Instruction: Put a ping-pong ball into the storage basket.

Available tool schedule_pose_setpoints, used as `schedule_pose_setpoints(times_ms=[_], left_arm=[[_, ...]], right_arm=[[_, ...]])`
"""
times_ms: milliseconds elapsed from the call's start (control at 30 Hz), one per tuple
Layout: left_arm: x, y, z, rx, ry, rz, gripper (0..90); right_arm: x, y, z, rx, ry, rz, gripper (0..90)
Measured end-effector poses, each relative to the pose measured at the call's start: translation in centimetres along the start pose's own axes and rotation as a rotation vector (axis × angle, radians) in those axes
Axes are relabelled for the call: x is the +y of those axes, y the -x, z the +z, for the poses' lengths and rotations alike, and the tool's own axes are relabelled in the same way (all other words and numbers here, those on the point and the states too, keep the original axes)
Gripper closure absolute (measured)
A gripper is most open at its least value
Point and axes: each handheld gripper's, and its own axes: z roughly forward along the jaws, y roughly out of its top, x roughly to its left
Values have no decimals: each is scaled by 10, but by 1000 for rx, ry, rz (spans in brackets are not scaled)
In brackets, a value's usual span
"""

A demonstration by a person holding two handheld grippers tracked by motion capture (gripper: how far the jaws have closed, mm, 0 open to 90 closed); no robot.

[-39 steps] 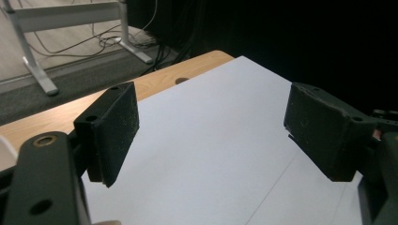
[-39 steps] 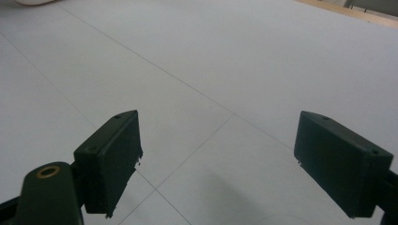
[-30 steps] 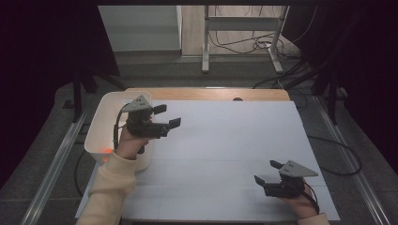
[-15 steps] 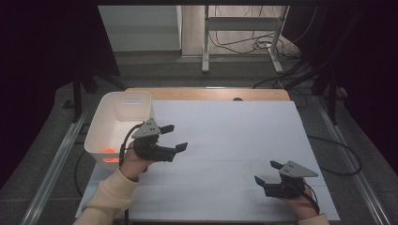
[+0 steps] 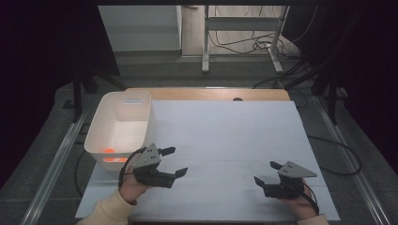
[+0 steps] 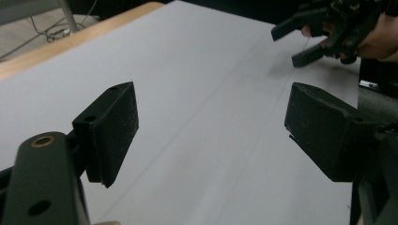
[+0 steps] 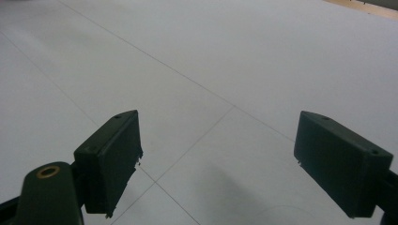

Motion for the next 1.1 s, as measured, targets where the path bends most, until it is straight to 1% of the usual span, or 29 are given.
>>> schedule_pose_setpoints(times_ms=[167,300,400,500,533,600,633,733,867,900,1100], left_arm=[[-20,2,5,0,-46,-33,187],[-30,4,9,14,-79,-30,186],[-39,4,11,20,-95,-42,186],[-48,5,12,49,-135,-19,186],[-51,5,11,57,-141,-16,184],[-54,4,9,66,-143,-21,184],[-56,2,8,68,-144,-30,184],[-58,0,5,79,-141,-40,184],[-58,-2,2,89,-124,-44,184],[-57,-2,1,97,-111,-52,184],[-56,-3,0,104,-104,-48,185]], right_arm=[[0,-1,1,1,-3,-2,159],[0,-2,0,3,-2,-3,159],[0,-2,0,10,5,0,159],[0,-2,0,21,11,3,159],[0,-2,0,22,11,4,159],[0,-1,1,29,12,6,159],[0,-1,1,29,10,5,159],[0,-2,1,35,12,4,159],[0,-3,1,36,8,0,158],[0,-3,0,38,12,5,158],[1,-2,-1,39,20,14,158]])
